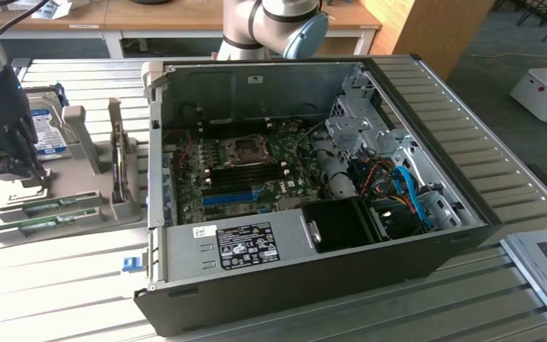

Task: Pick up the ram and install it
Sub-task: 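Pick up the ram and move it above insertion slot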

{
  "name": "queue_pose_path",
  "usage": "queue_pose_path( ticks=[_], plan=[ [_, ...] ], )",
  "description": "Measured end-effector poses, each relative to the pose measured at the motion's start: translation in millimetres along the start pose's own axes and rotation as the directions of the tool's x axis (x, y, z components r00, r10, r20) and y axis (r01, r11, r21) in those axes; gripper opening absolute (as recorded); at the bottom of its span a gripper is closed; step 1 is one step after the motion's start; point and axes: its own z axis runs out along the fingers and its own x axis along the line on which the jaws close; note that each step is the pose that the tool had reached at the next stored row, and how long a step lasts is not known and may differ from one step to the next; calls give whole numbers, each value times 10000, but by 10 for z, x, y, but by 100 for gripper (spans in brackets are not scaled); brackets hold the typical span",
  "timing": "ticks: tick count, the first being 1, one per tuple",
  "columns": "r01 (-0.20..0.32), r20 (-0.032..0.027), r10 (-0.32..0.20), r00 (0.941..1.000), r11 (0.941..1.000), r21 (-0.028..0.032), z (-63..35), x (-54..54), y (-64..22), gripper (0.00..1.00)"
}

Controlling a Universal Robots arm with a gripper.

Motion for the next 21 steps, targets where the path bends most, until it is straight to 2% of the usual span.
queue_pose_path(
  ticks=[21],
  plan=[
    [-1, 0, 1, 10000, 10000, 0, 204, -2, -9, 25]
  ],
)
